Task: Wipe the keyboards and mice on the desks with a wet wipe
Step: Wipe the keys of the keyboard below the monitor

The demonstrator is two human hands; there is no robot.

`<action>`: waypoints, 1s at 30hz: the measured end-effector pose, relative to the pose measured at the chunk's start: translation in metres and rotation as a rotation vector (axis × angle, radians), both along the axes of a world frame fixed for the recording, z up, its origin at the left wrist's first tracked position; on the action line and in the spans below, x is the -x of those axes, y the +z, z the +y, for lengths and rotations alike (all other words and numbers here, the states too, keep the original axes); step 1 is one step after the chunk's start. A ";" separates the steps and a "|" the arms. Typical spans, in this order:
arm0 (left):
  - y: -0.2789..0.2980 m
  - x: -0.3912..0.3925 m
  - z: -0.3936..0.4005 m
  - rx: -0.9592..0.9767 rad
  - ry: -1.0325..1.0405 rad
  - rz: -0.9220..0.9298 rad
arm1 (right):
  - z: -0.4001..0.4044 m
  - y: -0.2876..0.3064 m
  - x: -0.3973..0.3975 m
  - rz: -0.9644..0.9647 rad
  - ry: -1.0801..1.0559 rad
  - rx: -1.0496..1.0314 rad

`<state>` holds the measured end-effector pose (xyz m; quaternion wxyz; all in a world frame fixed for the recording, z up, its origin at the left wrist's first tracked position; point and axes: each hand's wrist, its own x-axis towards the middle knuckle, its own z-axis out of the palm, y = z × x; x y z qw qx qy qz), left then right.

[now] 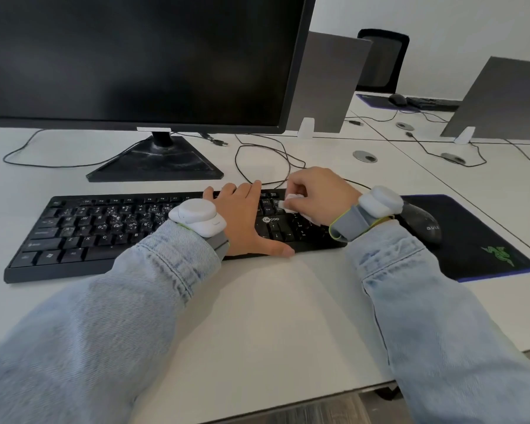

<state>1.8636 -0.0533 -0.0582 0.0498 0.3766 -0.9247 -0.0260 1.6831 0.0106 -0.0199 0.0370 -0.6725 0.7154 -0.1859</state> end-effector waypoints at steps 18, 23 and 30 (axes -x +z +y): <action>0.001 -0.001 0.000 0.005 0.001 -0.008 | 0.009 0.006 0.031 0.075 -0.228 -0.069; 0.003 0.000 0.000 -0.003 -0.010 -0.026 | 0.006 0.001 0.047 -0.064 -0.411 0.196; 0.006 -0.001 0.000 -0.024 -0.017 -0.052 | 0.009 -0.001 0.038 -0.059 -0.236 0.009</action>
